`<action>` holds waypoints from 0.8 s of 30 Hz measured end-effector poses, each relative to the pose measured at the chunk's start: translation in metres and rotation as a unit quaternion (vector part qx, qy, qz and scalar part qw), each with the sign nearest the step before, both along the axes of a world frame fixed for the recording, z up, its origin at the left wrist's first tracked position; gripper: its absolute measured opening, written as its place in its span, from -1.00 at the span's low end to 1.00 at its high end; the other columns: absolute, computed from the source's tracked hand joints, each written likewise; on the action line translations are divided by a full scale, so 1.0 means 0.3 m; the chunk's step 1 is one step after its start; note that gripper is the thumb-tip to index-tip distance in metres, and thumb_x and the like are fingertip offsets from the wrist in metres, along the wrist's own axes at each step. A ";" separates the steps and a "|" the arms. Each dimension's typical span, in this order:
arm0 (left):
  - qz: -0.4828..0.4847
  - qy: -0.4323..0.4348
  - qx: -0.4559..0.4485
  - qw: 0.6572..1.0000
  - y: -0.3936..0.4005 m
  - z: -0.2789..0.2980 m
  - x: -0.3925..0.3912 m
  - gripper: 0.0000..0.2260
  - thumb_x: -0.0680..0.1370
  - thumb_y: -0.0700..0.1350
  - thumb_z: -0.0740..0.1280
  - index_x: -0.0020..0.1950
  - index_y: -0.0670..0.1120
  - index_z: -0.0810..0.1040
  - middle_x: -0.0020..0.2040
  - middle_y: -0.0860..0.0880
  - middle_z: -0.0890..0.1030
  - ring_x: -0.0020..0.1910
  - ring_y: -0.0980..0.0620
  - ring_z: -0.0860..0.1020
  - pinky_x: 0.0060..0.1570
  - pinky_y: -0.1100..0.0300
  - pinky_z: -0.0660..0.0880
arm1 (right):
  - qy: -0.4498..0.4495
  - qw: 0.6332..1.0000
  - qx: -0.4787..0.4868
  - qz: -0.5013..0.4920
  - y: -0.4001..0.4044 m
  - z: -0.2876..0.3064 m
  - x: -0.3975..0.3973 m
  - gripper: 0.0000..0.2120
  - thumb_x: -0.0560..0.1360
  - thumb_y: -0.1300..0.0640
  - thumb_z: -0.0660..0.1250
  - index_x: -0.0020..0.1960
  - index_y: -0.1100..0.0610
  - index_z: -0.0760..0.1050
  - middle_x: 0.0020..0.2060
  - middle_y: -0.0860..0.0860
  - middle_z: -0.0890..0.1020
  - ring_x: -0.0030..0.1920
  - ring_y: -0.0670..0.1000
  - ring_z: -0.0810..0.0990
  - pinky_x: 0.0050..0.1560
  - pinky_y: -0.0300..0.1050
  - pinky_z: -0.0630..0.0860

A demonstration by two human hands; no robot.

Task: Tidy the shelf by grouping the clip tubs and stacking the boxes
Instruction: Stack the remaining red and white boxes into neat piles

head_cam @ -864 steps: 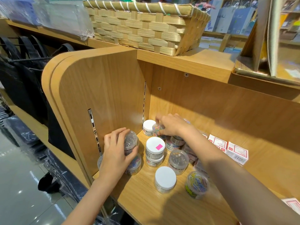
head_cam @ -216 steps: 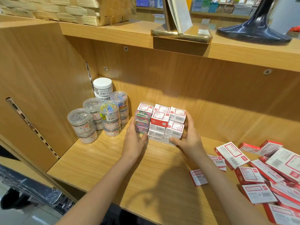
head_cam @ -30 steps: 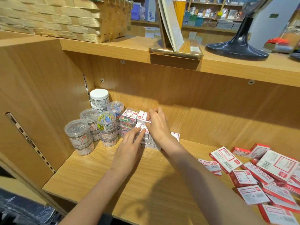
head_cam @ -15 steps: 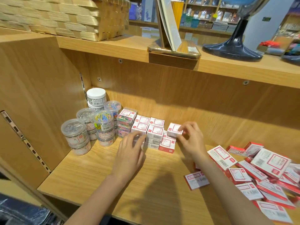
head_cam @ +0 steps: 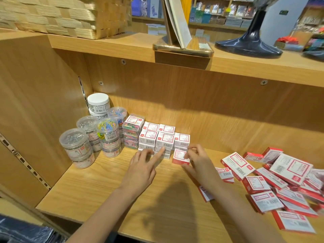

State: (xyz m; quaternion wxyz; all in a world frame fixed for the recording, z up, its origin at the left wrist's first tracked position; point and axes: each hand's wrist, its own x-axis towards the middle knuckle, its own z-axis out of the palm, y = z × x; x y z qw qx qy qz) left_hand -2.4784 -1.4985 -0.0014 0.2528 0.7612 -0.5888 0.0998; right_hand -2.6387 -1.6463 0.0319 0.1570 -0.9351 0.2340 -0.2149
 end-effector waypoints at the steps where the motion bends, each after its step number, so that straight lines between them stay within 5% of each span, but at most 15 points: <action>1: -0.006 0.004 0.001 1.000 0.002 0.002 0.002 -0.27 0.40 -0.22 0.38 0.47 0.11 0.12 0.10 -0.07 0.42 0.03 -0.05 0.41 0.01 0.07 0.48 | 0.012 1.000 0.007 -0.001 0.000 0.001 -0.005 -0.82 0.42 0.20 0.40 -0.06 0.06 0.43 0.09 -0.03 0.44 0.00 -0.08 0.44 -0.05 -0.32 0.37; 3: -0.013 0.013 0.001 1.000 0.006 0.005 0.004 -0.31 0.41 -0.24 0.37 0.45 0.10 0.17 0.12 -0.06 0.42 0.06 -0.05 0.40 0.04 0.10 0.47 | 0.026 0.999 0.038 -0.005 -0.003 0.011 -0.010 -0.76 0.40 0.23 0.42 -0.10 0.02 0.38 -0.04 -0.07 0.47 -0.14 -0.12 0.42 -0.18 -0.35 0.31; 6: -0.018 0.028 -0.002 0.999 0.019 0.002 0.006 -0.38 0.38 -0.26 0.39 0.38 0.05 0.30 0.11 -0.08 0.43 0.06 -0.05 0.43 0.03 0.08 0.50 | -0.078 0.988 0.124 -0.051 -0.031 0.070 -0.009 -0.77 0.32 0.30 0.46 -0.13 0.09 0.48 -0.29 -0.10 0.47 -0.34 -0.16 0.41 -0.29 -0.36 0.30; 11: 0.010 0.032 -0.001 0.999 0.022 0.006 0.008 -0.46 0.37 -0.26 0.40 0.28 0.07 0.36 0.05 -0.10 0.49 -0.01 -0.11 0.48 -0.08 0.00 0.54 | -0.133 0.977 0.134 -0.096 -0.061 0.156 0.086 -0.81 0.42 0.34 0.38 -0.08 0.10 0.47 -0.10 -0.02 0.45 -0.33 -0.20 0.44 -0.25 -0.53 0.37; 16: 0.023 0.021 0.005 0.999 0.030 0.012 0.006 -0.45 0.37 -0.23 0.40 0.27 0.12 0.33 0.02 -0.08 0.51 -0.06 -0.12 0.46 -0.15 0.03 0.52 | -0.154 0.969 0.142 -0.132 -0.040 0.112 0.101 -0.83 0.46 0.30 0.35 0.04 0.17 0.51 0.16 -0.02 0.32 -0.11 -0.20 0.48 0.01 -0.42 0.38; 20: 0.033 0.023 0.005 0.999 0.031 0.016 0.000 -0.45 0.36 -0.25 0.41 0.25 0.14 0.34 0.01 -0.08 0.50 -0.09 -0.12 0.43 -0.16 0.03 0.50 | -0.205 0.939 0.232 -0.151 -0.031 0.084 0.112 -0.80 0.44 0.31 0.36 -0.02 0.08 0.44 -0.08 0.07 0.58 -0.13 -0.02 0.58 -0.18 -0.32 0.47; 24: 0.034 0.027 0.012 0.999 0.030 0.019 0.004 -0.47 0.38 -0.24 0.38 0.26 0.14 0.34 0.03 -0.08 0.49 -0.06 -0.11 0.42 -0.13 0.02 0.50 | -0.238 0.904 0.306 -0.177 -0.037 0.063 0.140 -0.78 0.45 0.27 0.36 -0.11 -0.02 0.42 -0.19 0.06 0.58 -0.18 0.03 0.59 -0.18 -0.14 0.54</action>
